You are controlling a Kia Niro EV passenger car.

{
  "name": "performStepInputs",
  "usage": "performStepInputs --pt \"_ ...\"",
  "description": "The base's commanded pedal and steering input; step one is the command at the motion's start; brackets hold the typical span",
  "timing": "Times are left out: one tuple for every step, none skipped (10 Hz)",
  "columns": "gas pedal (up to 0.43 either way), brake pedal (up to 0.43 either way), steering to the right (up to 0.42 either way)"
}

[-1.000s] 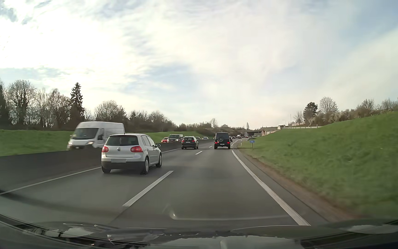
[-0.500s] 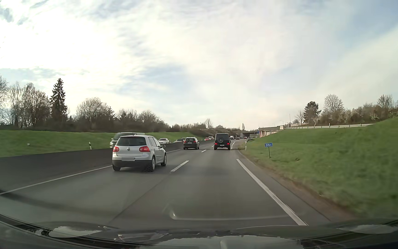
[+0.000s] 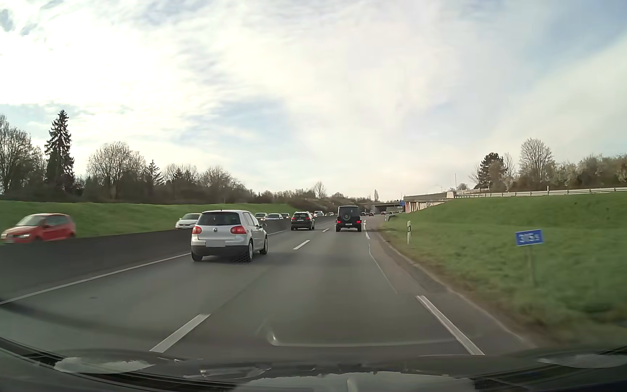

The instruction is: Follow the waypoints while adhering to traffic rules and regulations

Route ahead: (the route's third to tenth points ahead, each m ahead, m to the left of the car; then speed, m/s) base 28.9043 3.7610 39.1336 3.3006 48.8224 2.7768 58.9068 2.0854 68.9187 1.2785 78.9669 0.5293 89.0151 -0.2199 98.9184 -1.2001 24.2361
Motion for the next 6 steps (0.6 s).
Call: performStepInputs --pt "0.319 0.000 0.007" --pt "0.319 0.000 0.008" --pt "0.319 0.000 0.008" --pt "0.319 0.000 0.008" --pt "0.319 0.000 0.008" --pt "0.319 0.000 0.008"
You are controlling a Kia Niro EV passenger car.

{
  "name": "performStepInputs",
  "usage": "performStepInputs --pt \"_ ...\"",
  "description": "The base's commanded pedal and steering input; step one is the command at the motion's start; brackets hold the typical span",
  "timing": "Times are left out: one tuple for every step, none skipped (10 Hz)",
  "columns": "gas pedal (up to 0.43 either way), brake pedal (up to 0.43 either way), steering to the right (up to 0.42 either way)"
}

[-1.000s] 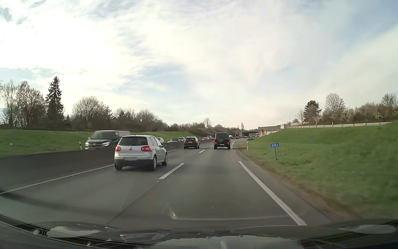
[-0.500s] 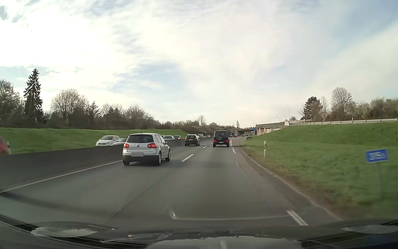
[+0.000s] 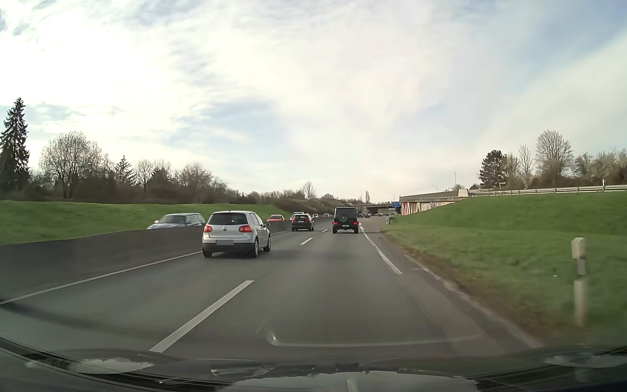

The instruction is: Follow the waypoints while adhering to traffic rules and regulations

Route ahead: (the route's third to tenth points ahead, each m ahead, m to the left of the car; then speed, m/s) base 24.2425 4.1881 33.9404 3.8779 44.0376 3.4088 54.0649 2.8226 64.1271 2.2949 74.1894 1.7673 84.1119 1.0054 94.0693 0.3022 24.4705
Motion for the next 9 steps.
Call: performStepInputs --pt "0.319 0.000 0.008" --pt "0.319 0.000 0.007" --pt "0.319 0.000 0.006" --pt "0.319 0.000 0.006" --pt "0.319 0.000 0.006" --pt "0.319 0.000 0.006" --pt "0.319 0.000 0.005" --pt "0.319 0.000 0.005" --pt "0.319 0.000 0.004"
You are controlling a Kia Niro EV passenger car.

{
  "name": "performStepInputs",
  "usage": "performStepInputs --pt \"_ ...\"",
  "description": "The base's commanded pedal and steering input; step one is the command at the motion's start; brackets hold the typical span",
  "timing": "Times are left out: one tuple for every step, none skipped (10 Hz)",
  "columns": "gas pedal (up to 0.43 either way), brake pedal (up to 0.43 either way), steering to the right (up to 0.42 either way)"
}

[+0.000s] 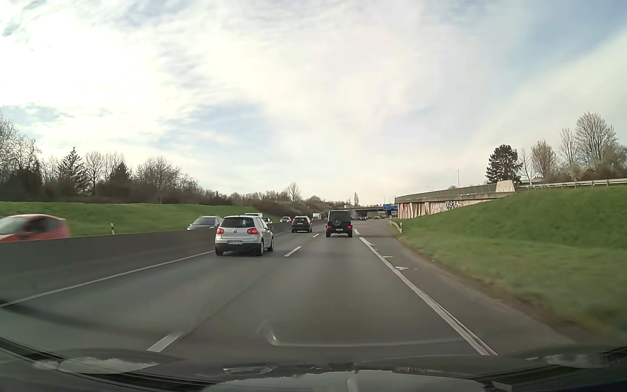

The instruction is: Follow the waypoints while adhering to traffic rules and regulations

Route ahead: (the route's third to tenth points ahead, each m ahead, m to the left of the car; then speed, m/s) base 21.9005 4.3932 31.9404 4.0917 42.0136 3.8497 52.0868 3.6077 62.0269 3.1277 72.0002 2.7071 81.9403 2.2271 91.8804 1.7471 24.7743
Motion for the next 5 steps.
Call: performStepInputs --pt "0.319 0.000 0.003" --pt "0.319 0.000 0.002" --pt "0.319 0.000 0.003" --pt "0.319 0.000 0.002" --pt "0.319 0.000 0.002"
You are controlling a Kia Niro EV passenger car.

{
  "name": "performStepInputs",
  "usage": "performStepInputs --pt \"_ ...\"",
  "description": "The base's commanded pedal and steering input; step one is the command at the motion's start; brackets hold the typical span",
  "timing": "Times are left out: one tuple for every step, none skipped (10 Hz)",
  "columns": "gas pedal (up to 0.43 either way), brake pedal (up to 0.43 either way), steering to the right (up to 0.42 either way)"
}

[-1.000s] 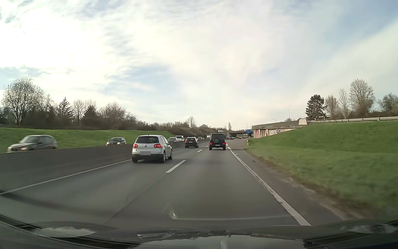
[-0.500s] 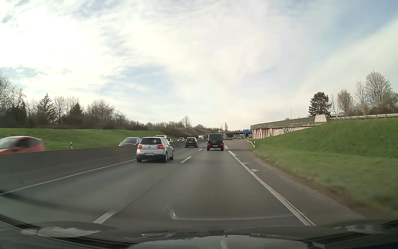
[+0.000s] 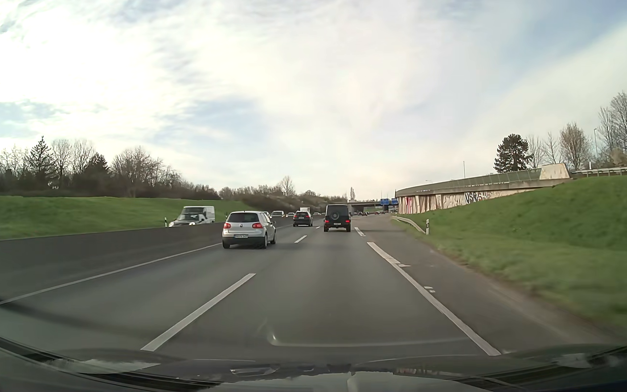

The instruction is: Follow the waypoints while adhering to traffic rules and regulations

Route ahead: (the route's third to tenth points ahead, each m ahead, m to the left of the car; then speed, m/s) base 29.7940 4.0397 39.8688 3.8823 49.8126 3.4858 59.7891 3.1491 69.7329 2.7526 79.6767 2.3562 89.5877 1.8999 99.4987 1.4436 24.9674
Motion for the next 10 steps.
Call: performStepInputs --pt "0.319 0.000 0.001" --pt "0.319 0.000 0.000" --pt "0.319 0.000 0.000" --pt "0.319 0.000 0.000" --pt "0.319 0.000 0.000" --pt "0.319 0.000 0.000" --pt "0.319 0.000 0.000" --pt "0.319 0.000 0.000" --pt "0.319 0.000 0.000" --pt "0.319 0.000 0.000"
